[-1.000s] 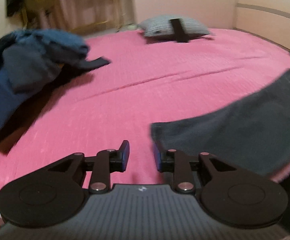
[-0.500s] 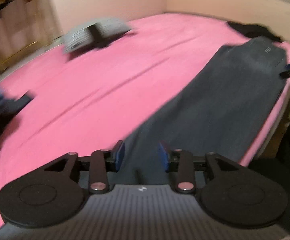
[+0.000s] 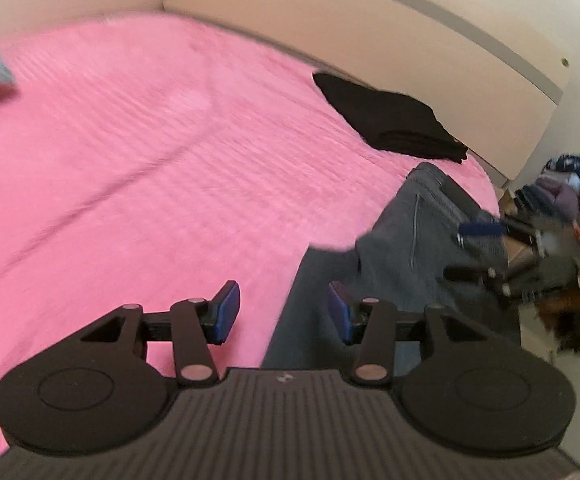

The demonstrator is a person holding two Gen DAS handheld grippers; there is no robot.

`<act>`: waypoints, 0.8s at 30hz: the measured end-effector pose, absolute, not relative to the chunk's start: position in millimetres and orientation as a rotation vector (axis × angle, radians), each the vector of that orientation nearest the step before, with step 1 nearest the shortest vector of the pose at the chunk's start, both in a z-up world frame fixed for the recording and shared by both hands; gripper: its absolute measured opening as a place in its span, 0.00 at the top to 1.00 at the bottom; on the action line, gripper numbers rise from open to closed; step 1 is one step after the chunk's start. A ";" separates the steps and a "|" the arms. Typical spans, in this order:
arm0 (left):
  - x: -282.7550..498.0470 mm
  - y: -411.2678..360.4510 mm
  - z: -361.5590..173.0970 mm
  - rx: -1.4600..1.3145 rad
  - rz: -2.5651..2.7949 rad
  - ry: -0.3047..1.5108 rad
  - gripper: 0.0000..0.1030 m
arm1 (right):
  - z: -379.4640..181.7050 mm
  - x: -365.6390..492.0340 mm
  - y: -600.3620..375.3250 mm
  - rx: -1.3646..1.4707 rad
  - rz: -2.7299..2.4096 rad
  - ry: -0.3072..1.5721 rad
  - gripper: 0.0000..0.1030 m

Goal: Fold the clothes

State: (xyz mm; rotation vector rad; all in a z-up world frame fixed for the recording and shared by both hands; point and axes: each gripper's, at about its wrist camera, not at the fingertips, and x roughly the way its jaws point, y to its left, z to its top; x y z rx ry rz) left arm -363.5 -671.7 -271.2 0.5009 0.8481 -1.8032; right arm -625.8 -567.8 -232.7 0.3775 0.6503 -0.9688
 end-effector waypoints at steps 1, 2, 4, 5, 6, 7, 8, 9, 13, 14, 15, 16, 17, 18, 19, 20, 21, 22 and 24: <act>-364.8 -691.6 -279.5 0.515 -1.814 0.912 0.58 | -233.5 -630.3 -573.9 0.395 -0.974 0.659 0.14; -368.3 -707.1 -286.5 0.535 -1.822 0.977 0.58 | -234.7 -636.0 -577.6 0.416 -0.979 0.672 0.14; -374.1 -736.4 -301.5 0.585 -1.824 1.096 0.59 | -237.8 -648.7 -582.9 0.459 -0.991 0.702 0.14; -378.1 -742.9 -306.6 0.614 -1.829 1.135 0.61 | -239.3 -656.7 -583.5 0.483 -1.000 0.712 0.14; -382.3 -748.9 -311.5 0.642 -1.835 1.173 0.65 | -240.6 -665.2 -583.6 0.508 -1.010 0.719 0.14; -384.5 -751.4 -312.8 0.640 -1.856 1.211 0.82 | -241.7 -671.5 -582.5 0.522 -1.017 0.728 0.14; -386.6 -753.7 -313.8 0.635 -1.878 1.248 0.91 | -242.7 -676.8 -580.9 0.531 -1.022 0.738 0.14; -387.8 -753.4 -312.2 0.629 -1.891 1.256 0.97 | -243.7 -682.2 -579.3 0.541 -1.028 0.747 0.14; -367.1 -738.4 -297.6 0.445 -1.778 1.194 0.98 | -248.5 -700.4 -573.8 0.560 -1.036 0.776 0.14; -361.7 -738.0 -306.5 0.422 -1.738 1.228 0.98 | -249.8 -704.2 -571.2 0.559 -1.035 0.777 0.14; -362.0 -738.9 -316.7 0.432 -1.718 1.248 0.98 | -251.6 -707.5 -568.5 0.552 -1.031 0.773 0.14; -362.6 -739.9 -327.0 0.445 -1.699 1.267 0.98 | -253.7 -710.4 -565.7 0.544 -1.027 0.767 0.14; -365.0 -740.3 -328.0 0.455 -1.709 1.248 0.98 | -256.2 -712.8 -562.5 0.537 -1.029 0.757 0.15; -367.5 -740.7 -328.3 0.465 -1.721 1.227 0.98 | -258.0 -715.4 -558.2 0.528 -1.031 0.749 0.15; -370.1 -741.1 -328.6 0.476 -1.732 1.206 0.97 | -259.2 -717.9 -554.2 0.517 -1.032 0.743 0.15; -369.1 -740.4 -328.2 0.467 -1.740 1.201 0.95 | -260.1 -720.5 -550.7 0.508 -1.031 0.733 0.15; -366.3 -738.4 -325.3 0.459 -1.745 1.185 0.88 | -261.0 -723.5 -547.6 0.500 -1.032 0.722 0.15; -361.8 -734.4 -319.7 0.455 -1.745 1.152 0.81 | -262.2 -726.8 -542.8 0.488 -1.035 0.713 0.15; -355.6 -724.3 -312.5 0.460 -1.738 1.084 0.79 | -264.8 -732.0 -532.4 0.462 -1.049 0.690 0.15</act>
